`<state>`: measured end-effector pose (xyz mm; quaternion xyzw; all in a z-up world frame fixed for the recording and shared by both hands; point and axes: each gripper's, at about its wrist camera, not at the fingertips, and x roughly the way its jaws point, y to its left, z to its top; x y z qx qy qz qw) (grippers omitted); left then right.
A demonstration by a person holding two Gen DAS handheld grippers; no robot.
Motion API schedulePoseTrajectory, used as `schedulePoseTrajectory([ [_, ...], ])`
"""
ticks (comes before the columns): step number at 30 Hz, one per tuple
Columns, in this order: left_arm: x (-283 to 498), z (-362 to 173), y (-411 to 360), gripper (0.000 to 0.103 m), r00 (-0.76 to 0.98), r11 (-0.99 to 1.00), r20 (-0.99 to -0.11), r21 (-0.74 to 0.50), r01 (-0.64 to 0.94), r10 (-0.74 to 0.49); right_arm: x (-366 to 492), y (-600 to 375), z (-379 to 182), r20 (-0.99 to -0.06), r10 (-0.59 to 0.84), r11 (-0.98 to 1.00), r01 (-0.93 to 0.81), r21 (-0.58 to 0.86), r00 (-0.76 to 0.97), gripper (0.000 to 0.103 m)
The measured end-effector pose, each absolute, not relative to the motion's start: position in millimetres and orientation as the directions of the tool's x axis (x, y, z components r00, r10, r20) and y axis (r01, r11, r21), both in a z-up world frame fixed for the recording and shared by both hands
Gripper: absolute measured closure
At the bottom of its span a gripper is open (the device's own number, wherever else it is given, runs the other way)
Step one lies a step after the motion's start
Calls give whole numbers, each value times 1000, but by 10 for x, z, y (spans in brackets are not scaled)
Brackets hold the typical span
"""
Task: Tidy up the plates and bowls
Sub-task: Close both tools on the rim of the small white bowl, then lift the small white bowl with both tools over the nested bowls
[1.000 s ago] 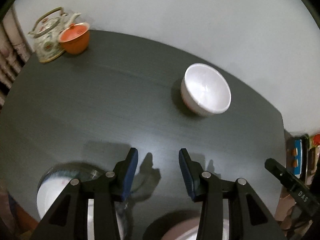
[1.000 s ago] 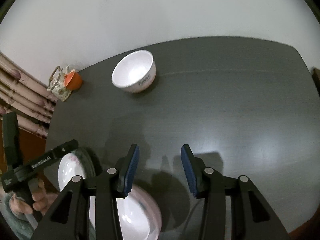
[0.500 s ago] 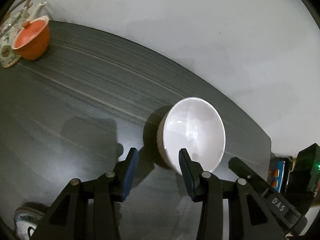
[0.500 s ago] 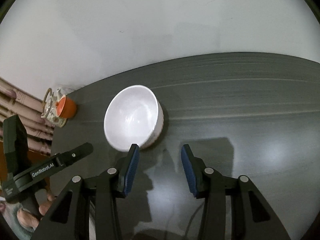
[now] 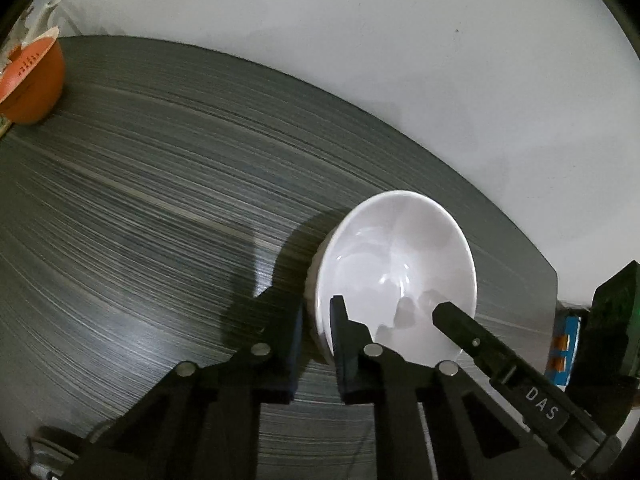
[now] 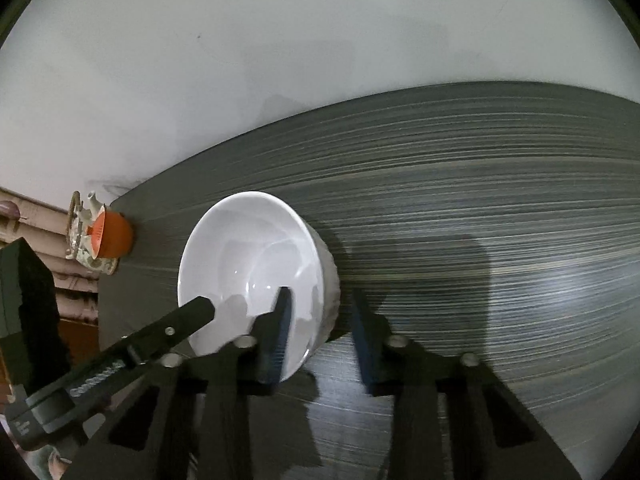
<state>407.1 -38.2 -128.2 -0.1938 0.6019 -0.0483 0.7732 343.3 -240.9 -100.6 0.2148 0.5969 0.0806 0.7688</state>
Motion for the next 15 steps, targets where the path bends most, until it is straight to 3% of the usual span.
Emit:
schedulePoseTrajectory([
  [15,3490,-829,-590,90,308,946,-913,-310,-96,-268,3048,-2412,-611,-875,365,898,127,421,317,89],
])
